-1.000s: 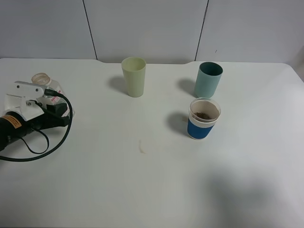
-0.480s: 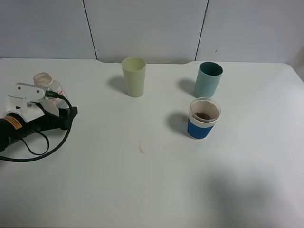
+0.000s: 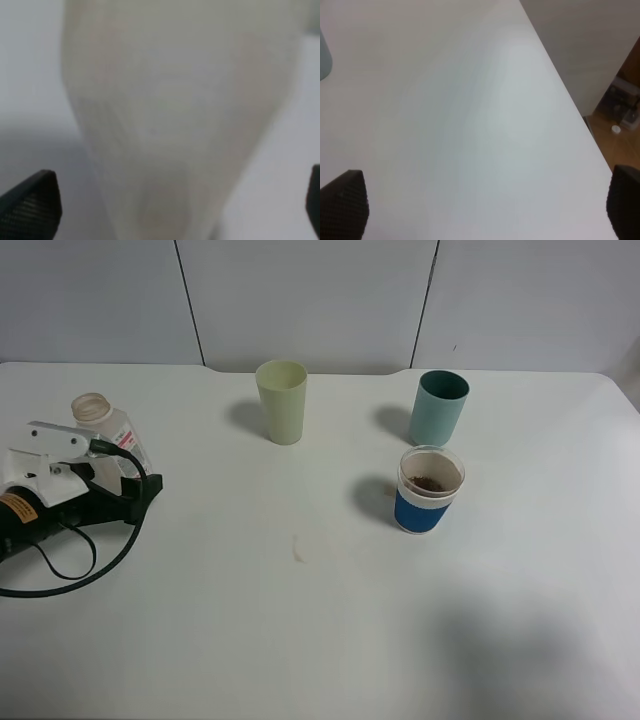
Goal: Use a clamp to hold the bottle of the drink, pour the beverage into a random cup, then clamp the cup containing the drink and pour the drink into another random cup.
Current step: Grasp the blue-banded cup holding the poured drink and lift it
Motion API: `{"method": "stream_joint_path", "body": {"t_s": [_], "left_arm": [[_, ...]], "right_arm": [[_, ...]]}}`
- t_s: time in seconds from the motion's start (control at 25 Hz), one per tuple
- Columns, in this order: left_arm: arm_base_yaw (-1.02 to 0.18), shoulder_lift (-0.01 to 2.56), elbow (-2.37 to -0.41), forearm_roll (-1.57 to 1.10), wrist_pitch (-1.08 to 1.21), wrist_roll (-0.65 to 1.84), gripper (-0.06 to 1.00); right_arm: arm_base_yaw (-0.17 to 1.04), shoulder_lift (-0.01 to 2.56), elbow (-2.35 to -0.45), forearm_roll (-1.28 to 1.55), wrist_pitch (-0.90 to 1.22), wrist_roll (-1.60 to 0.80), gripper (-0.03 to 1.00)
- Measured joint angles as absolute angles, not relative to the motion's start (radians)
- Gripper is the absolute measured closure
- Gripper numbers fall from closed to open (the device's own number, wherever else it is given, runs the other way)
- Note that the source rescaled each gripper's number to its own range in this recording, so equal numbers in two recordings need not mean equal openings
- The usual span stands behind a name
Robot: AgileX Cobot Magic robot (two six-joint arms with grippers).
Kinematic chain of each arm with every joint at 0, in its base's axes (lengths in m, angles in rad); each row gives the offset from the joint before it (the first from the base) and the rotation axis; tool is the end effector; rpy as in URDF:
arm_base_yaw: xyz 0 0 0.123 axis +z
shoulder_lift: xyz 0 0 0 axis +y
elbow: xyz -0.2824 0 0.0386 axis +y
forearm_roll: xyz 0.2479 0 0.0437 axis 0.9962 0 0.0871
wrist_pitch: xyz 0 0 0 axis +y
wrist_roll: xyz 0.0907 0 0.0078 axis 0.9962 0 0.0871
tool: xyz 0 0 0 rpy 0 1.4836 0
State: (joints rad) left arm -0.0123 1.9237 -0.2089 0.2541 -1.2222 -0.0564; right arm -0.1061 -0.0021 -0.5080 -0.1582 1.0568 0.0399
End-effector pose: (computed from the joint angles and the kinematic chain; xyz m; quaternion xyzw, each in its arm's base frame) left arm 0.2221 -0.0242 0.0872 0.0834 0.8303 -0.0943 0.5429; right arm -0.0078 -0.0117 0.2805 0.0651 0.8444 -0.0963 0.5229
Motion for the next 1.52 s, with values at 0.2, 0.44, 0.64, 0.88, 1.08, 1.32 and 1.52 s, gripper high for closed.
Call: {"method": "stream_joint_path", "body": {"t_s": [0.2, 0.44, 0.64, 0.88, 1.08, 1.32, 1.52], "left_arm": [[-0.012, 1.834, -0.138, 0.254, -1.222, -0.084, -0.05], [-0.012, 1.714, -0.050, 0.247, -1.222, -0.119, -0.05], [-0.012, 1.564, -0.027, 0.211, -1.220, -0.147, -0.05], [-0.012, 1.294, -0.023, 0.111, -1.173, -0.237, -0.05], [-0.012, 1.009, -0.022, -0.012, -1.117, -0.210, -0.05], [-0.012, 0.758, -0.123, 0.010, -0.892, -0.183, -0.05], [-0.012, 0.619, -0.269, 0.105, -0.545, -0.218, -0.05]], "right_arm": [[-0.106, -0.002, -0.508, -0.158, 1.057, 0.040, 0.12], [-0.106, -0.002, -0.508, -0.158, 1.057, 0.040, 0.12], [-0.106, -0.002, -0.508, -0.158, 1.057, 0.040, 0.12], [-0.106, -0.002, -0.508, -0.158, 1.057, 0.040, 0.12], [-0.106, -0.002, -0.508, -0.158, 1.057, 0.040, 0.12], [-0.106, -0.002, -0.508, -0.158, 1.057, 0.040, 0.12], [-0.106, -0.002, -0.508, -0.158, 1.057, 0.040, 0.12]]}}
